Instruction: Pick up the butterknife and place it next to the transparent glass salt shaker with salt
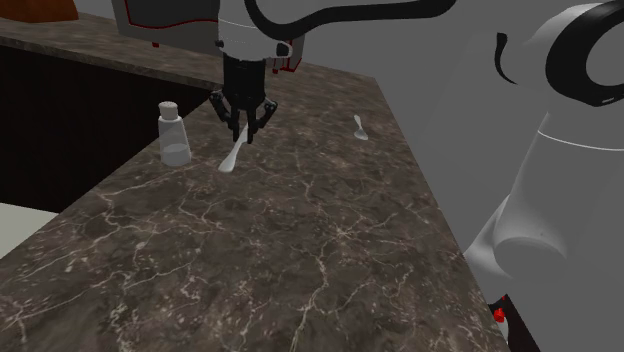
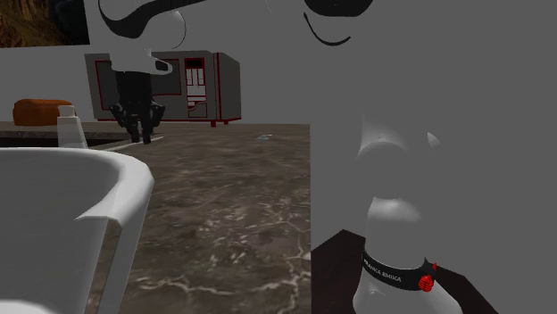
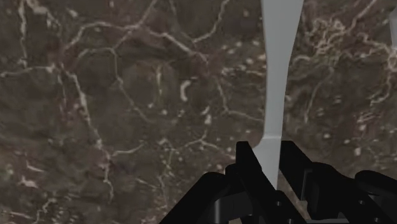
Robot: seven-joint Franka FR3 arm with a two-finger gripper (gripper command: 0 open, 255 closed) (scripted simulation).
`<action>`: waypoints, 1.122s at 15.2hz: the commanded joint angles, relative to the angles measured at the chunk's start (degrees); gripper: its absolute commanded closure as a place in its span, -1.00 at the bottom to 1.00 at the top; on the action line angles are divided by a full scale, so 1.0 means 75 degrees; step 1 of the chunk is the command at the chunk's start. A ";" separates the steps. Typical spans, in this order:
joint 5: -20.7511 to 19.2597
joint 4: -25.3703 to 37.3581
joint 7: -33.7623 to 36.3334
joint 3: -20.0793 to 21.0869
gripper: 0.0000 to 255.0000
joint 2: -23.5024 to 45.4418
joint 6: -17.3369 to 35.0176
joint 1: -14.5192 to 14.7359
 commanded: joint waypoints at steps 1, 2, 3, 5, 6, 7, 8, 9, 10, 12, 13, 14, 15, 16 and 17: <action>0.0000 0.0000 0.0000 0.0000 -1.00 0.0000 0.0000 0.0000; 0.0000 0.0000 0.0000 0.0000 -1.00 0.0000 0.0000 0.0000; 0.0000 0.0000 0.0000 0.0000 -1.00 0.0000 0.0000 0.0000; 0.0000 0.0000 0.0000 0.0000 -1.00 0.0000 0.0000 0.0000; 0.0000 0.0000 0.0000 0.0000 -1.00 0.0000 0.0000 0.0000; 0.0004 0.0256 -0.0006 0.0007 -1.00 -0.0001 -0.0255 0.0013; 0.0002 0.0529 -0.0009 0.0015 -1.00 0.0012 -0.0516 0.0032; -0.0008 0.0820 -0.0007 0.0022 -1.00 0.0038 -0.0783 0.0055; -0.0021 0.1062 -0.0004 0.0028 -1.00 0.0069 -0.0998 0.0077; -0.0021 0.1061 -0.0004 0.0028 -1.00 0.0068 -0.0997 0.0077; -0.0021 0.1062 -0.0004 0.0028 -1.00 0.0069 -0.0998 0.0077; -0.0021 0.1062 -0.0004 0.0028 -1.00 0.0069 -0.0998 0.0077; -0.0021 0.1062 -0.0004 0.0028 -1.00 0.0069 -0.0998 0.0077; -0.0021 0.1062 -0.0004 0.0028 -1.00 0.0069 -0.0998 0.0077; -0.0021 0.1062 -0.0004 0.0028 -1.00 0.0069 -0.0998 0.0077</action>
